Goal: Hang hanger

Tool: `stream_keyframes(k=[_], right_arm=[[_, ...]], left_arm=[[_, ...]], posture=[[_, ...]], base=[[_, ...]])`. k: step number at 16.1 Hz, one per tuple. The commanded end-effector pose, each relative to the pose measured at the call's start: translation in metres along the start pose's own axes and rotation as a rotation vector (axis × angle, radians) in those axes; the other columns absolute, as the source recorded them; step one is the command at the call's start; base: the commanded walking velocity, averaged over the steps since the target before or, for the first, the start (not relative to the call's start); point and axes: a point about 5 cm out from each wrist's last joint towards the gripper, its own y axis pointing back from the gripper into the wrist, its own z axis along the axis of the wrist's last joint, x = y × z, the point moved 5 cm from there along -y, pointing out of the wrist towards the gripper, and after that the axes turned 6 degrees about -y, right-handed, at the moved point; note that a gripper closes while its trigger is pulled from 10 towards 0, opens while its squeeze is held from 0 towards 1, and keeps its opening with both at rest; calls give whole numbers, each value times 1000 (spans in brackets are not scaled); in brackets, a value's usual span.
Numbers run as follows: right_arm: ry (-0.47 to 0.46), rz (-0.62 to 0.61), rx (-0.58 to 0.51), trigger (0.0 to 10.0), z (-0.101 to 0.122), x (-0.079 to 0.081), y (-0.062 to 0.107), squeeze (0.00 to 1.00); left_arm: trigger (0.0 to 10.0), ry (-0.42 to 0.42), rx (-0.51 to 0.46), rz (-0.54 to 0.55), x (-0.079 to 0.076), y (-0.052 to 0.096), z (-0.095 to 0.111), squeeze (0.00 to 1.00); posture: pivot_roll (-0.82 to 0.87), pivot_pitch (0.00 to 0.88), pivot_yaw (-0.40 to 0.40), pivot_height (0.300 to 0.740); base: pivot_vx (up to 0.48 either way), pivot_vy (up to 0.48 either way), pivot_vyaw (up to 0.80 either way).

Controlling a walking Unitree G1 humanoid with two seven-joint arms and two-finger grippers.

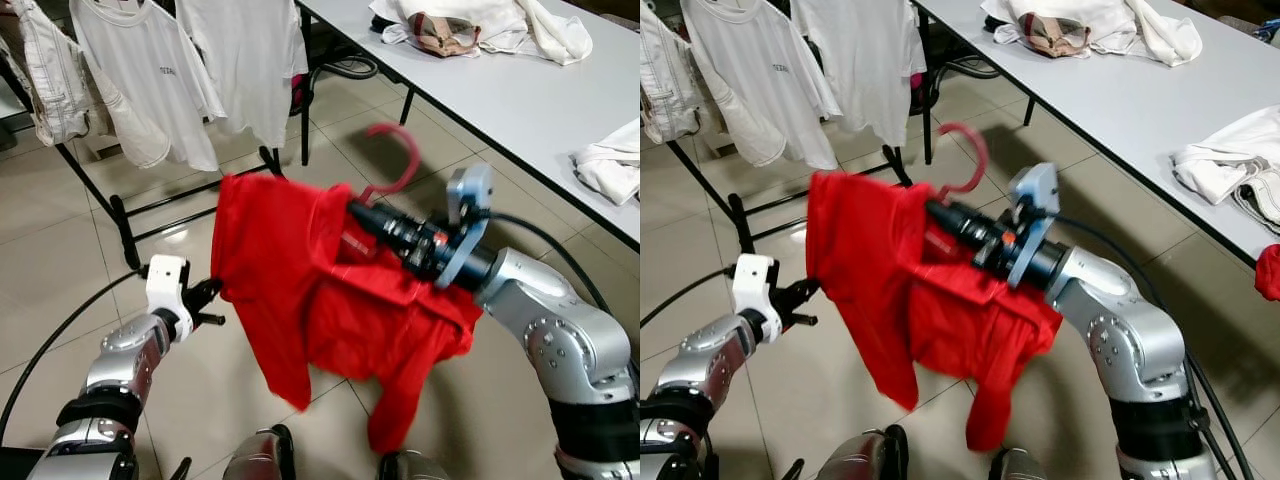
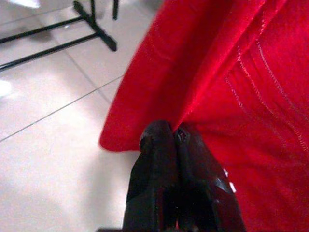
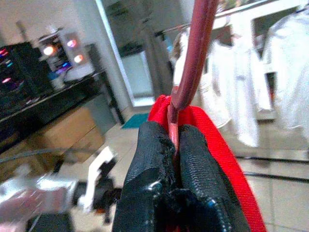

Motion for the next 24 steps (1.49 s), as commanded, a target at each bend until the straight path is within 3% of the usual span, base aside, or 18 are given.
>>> stream_keyframes(k=[1,2,3,4,5,7,9,10,12,13,16,17,18,19,21,22,24], right_arm=[[54,-7,-107,0,27,0,1,0],[58,-6,-102,0,27,0,1,0],[60,6,-88,0,25,1,2,0],[63,12,-74,0,23,1,3,0],[65,9,-70,0,22,1,3,0],[65,-10,-74,0,23,-4,3,0],[71,-67,-71,0,23,-13,3,0],[76,-127,-61,0,22,-23,3,0],[79,-267,-87,0,24,-45,7,0],[79,-289,-91,0,25,-49,8,0],[111,-276,-32,0,16,-47,5,0],[114,-268,-23,0,14,-46,4,0],[114,-222,-10,0,11,-38,1,0],[117,-195,-6,0,10,-34,0,0],[120,-173,-8,0,9,-29,0,0],[122,-175,-9,0,10,-29,-1,0],[141,-183,-2,0,9,-29,-2,0]], left_arm=[[0,-19,61,25,2,7,-22,0],[0,-33,54,24,2,7,-21,0],[0,-8,-68,-42,-8,8,-4,0],[0,-20,-112,-45,-4,11,5,0],[0,-44,-100,-10,6,14,5,0],[0,1,-68,96,31,23,0,0],[0,24,13,101,34,27,-15,0],[0,75,25,152,39,29,-20,0],[0,267,-68,341,61,34,-13,0],[0,273,-76,333,57,33,-11,0],[0,144,-55,78,7,18,-8,0],[0,129,-56,44,-1,17,-7,0],[6039,82,-67,41,-4,14,-1,0],[10000,53,-75,39,-4,14,2,0],[10000,20,-91,-10,-8,16,9,43],[10000,-10,-76,12,-3,18,10,1000],[10000,-91,-70,56,10,24,13,1000]], posture=[[-91,136,69,740],[-92,137,68,740],[-90,139,64,740],[-86,140,62,740],[-85,140,62,740],[-82,141,63,740],[-80,141,63,740],[-80,142,64,740],[-79,142,62,740],[-79,141,61,740],[-78,141,59,740],[-78,141,59,740],[-78,141,59,740],[-78,140,61,740],[-78,140,63,740],[-77,139,63,740],[-77,138,63,740]], base=[[0,0,0],[0,0,0],[0,0,0],[0,0,0],[0,0,0],[0,0,0],[0,0,0],[0,0,0],[0,0,0],[0,0,0],[0,0,0],[0,0,0],[0,0,0],[0,0,0],[0,0,0],[0,0,0],[0,0,0]])
